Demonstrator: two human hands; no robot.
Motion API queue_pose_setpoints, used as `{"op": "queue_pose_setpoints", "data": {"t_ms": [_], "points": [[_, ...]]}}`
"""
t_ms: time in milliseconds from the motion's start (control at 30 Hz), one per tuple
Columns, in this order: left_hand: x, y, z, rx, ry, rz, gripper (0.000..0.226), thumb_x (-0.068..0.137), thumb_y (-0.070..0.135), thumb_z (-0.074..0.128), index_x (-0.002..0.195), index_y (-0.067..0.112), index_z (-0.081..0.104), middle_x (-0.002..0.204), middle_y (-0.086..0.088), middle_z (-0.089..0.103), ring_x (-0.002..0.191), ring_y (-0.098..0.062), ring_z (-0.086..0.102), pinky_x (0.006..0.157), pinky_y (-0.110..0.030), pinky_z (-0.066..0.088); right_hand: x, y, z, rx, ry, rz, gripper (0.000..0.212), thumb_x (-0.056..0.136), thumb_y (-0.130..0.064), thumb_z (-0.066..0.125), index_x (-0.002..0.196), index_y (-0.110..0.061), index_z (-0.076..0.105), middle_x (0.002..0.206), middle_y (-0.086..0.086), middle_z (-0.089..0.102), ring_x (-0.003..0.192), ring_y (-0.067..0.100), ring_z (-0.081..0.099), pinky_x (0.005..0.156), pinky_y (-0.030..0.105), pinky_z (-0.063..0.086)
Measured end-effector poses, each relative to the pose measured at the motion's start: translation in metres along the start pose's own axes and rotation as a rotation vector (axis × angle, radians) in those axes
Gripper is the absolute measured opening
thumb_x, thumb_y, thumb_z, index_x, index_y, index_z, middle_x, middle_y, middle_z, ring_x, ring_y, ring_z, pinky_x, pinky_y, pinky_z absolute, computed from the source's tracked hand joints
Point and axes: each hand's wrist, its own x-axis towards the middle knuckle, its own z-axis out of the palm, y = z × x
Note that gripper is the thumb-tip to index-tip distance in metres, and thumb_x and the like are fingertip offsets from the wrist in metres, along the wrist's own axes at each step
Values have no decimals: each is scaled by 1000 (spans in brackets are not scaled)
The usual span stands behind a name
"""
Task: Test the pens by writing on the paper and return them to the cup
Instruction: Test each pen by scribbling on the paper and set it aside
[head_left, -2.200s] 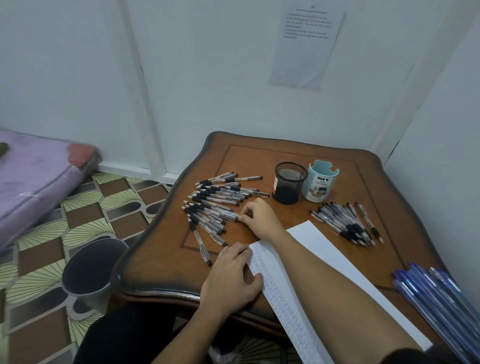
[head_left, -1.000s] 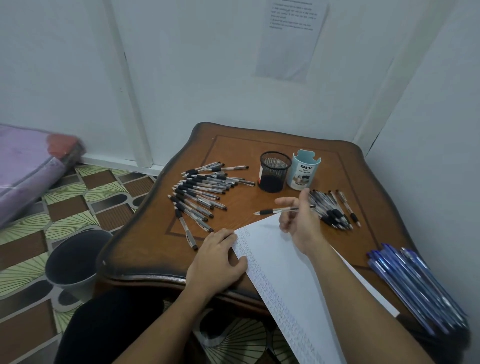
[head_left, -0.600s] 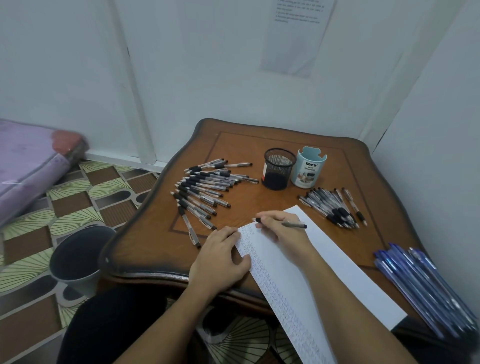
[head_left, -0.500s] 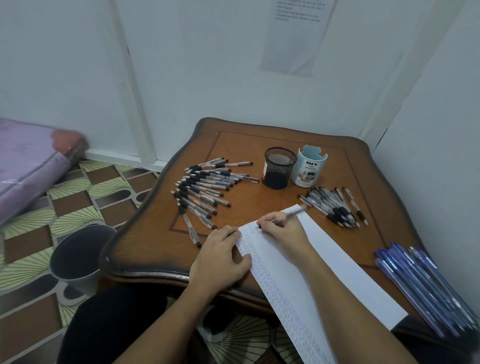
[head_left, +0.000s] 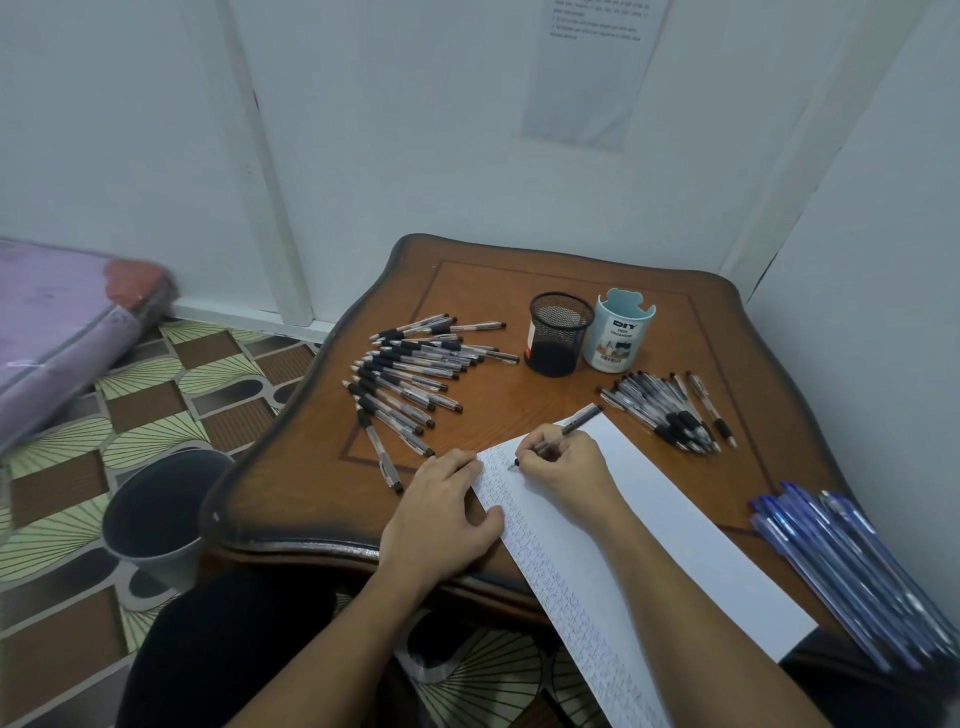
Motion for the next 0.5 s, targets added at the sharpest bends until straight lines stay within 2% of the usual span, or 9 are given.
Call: {"op": "queue_pose_setpoints", "data": {"t_ms": [267, 400, 500], "points": [[-1, 0, 0, -2, 38, 16, 68, 80, 51, 46, 136, 13, 55, 142, 5, 48, 131, -9, 38, 109, -19, 19, 0, 0, 2, -36, 1, 3, 9, 86, -8, 62, 79, -3, 66, 61, 2, 53, 57, 5, 45, 51, 17, 36], [0, 0, -1, 11, 16, 9, 72, 80, 54, 42, 140, 15, 51, 146, 7, 43, 136, -8, 32, 113, -22, 17, 1, 1, 2, 23, 14, 12, 13, 87, -7, 61, 76, -6, 67, 60, 0, 53, 58, 6, 46, 52, 20, 38], [0, 0, 0, 14, 9, 8, 73, 80, 55, 42, 140, 16, 50, 147, 8, 42, 136, -7, 30, 114, -22, 16, 2, 3, 3, -40, 10, -5, 12, 87, -12, 64, 75, -11, 68, 61, -2, 56, 60, 5, 47, 55, 21, 38]]}}
